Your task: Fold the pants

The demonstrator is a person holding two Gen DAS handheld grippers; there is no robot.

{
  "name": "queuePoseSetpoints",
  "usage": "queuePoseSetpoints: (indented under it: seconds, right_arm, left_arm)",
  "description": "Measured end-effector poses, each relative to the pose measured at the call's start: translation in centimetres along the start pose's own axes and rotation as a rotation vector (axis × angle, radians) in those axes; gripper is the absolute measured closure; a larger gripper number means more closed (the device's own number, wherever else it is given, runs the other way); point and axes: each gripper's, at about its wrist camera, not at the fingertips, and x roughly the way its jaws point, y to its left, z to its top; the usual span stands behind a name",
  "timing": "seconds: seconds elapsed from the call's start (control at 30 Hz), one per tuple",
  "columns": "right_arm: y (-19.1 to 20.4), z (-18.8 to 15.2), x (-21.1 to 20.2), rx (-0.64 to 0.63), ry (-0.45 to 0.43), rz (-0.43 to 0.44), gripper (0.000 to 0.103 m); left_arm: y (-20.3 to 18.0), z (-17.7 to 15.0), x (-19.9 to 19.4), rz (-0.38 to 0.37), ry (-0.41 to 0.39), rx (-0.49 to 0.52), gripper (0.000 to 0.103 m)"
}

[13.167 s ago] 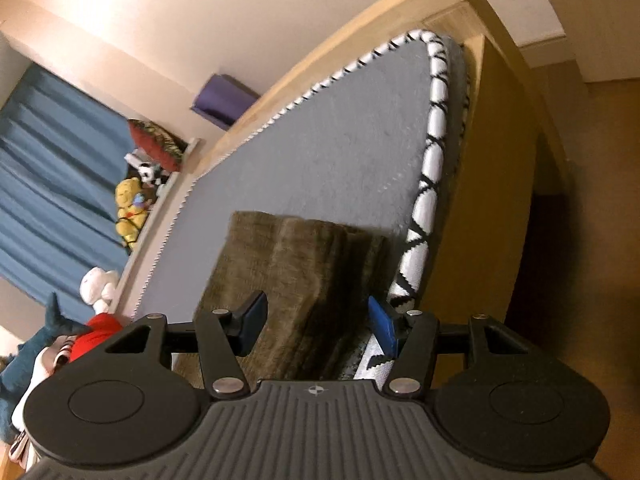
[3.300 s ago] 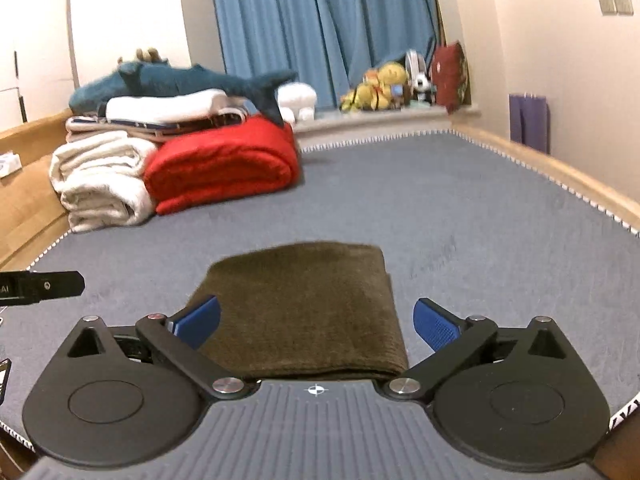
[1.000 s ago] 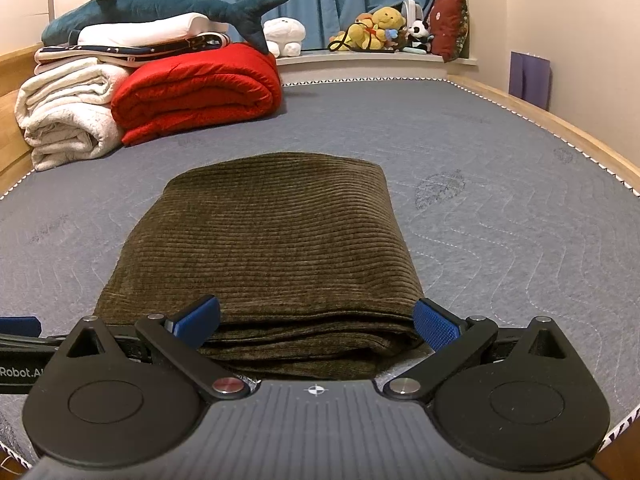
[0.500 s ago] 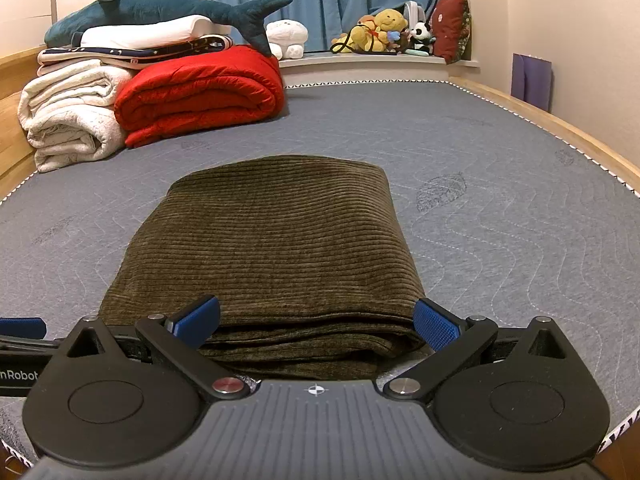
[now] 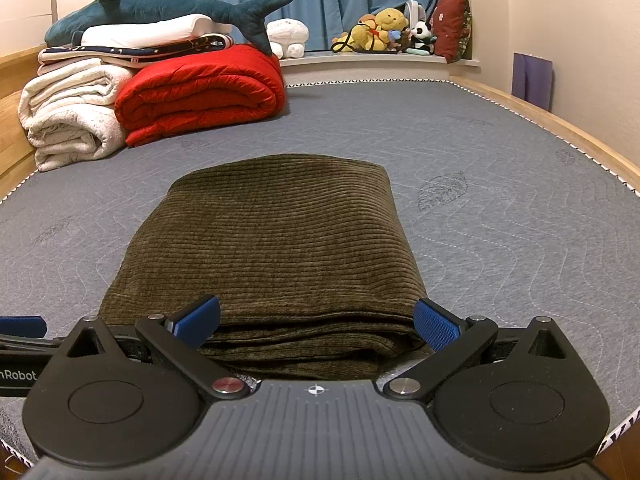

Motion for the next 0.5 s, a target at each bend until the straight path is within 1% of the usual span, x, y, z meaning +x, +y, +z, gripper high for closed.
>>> queuePoseSetpoints:
  seconds: [0.5]
  right_arm:
    - [-0.03, 0.01, 0.01, -0.001, 0.0, 0.001, 0.001]
  left_arm:
    - [0.13, 0.05, -0.18, -0.007, -0.003, 0.006, 0.0]
